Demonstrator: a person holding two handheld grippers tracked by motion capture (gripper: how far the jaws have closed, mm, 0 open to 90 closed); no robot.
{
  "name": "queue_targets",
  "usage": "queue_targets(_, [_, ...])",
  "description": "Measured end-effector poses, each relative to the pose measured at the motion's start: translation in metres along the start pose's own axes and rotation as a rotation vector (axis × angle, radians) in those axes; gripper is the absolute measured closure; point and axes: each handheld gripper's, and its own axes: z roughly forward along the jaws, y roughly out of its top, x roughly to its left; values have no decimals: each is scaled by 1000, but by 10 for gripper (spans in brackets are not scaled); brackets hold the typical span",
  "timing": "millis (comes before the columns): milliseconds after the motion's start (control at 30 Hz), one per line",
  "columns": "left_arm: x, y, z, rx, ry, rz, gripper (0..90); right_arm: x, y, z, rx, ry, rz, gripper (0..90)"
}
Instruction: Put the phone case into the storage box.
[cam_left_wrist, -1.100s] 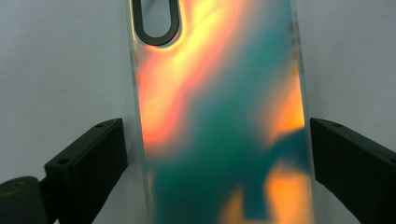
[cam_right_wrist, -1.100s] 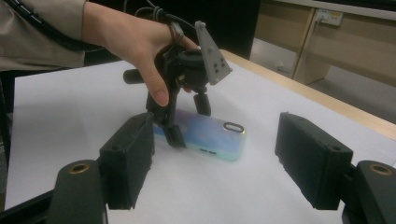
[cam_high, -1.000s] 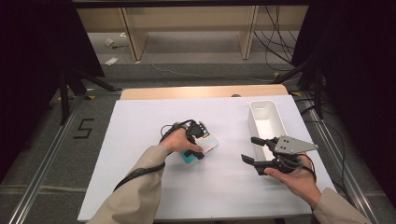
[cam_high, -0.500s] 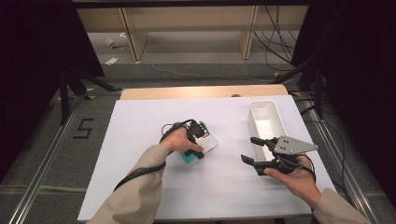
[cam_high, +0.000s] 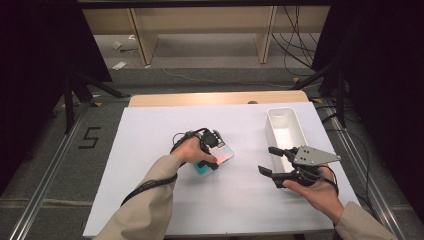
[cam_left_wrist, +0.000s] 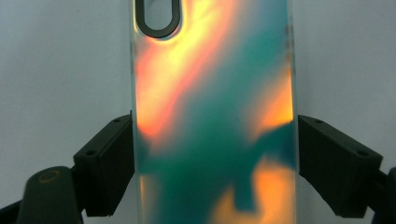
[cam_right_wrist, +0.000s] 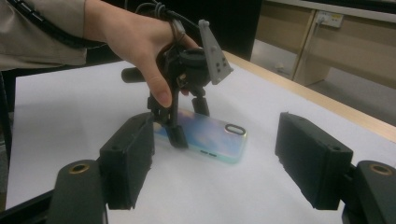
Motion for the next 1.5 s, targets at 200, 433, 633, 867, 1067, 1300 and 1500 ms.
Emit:
queue_targets(200, [0, -4, 0, -28, 1, -7, 168, 0, 0, 0, 1, 0, 3, 292])
queue_targets(433, [0, -6, -1, -43, -1, 0, 169, 0, 0, 0, 2, -1, 5, 292])
queue_targets(633, [2, -11, -3, -78, -23, -15, 170, 0, -1, 0, 2, -2, 3, 292])
queue_targets(867, [1, -18, -11, -149, -34, -25, 170, 0, -1, 1, 1, -4, 4, 290])
queue_targets(1067, [-4, -20, -22, -197, -58, -30, 170, 0, -1, 2, 1, -11, 5, 283])
queue_targets(1300, [-12, -23, -30, -260, -62, -9, 169, 0, -1, 2, 2, -19, 16, 272])
queue_targets(1500, [-18, -27, -40, -364, -46, -25, 169, -1, -2, 2, 8, -28, 17, 260])
